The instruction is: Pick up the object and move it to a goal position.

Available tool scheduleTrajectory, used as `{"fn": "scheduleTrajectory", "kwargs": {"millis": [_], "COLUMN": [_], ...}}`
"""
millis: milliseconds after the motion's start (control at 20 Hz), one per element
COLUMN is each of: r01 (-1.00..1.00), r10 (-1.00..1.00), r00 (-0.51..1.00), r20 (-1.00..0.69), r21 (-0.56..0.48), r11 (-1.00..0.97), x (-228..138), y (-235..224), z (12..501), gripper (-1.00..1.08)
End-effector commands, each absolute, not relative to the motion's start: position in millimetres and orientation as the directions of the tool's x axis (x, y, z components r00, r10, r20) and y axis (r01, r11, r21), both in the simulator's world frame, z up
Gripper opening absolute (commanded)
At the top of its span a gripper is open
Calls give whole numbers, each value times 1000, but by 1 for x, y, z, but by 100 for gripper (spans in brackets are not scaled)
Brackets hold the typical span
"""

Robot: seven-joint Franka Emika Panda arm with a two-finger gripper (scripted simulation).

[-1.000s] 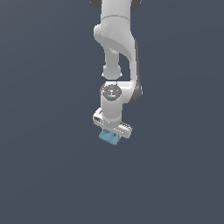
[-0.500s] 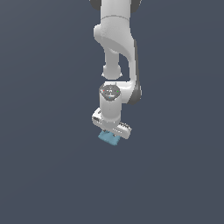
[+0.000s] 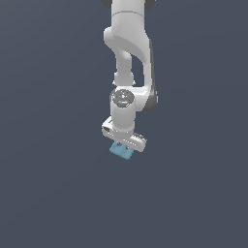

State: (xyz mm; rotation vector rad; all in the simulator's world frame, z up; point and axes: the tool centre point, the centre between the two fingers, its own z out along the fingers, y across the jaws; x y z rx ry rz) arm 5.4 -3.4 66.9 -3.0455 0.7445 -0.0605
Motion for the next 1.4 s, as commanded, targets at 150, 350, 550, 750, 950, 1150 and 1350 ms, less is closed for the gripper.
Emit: {"fn": "scheduleTrajectory", "kwargs": {"millis": [150,350,550,750,950,1150,1350], "r01": [-460,-460,-459,-458,-457,-456,-455], "r10": [-460,-460,-459,-458,-457,-456,-455], "r00": [887,887,888,889,889,890,890], "r20": [34,31,27,23,19,15,11], "r21": [-14,-13,-11,-8,-6,-4,-2], "r11": [-888,-888,-888,-889,-889,-890,-891], "x": [0,-7,-14,-23,-30,-37,-43], "y": [5,14,25,38,50,62,74], "z": [96,127,167,213,258,301,343], "gripper": [-100,-100,-100,-100,-100,-100,-100]}}
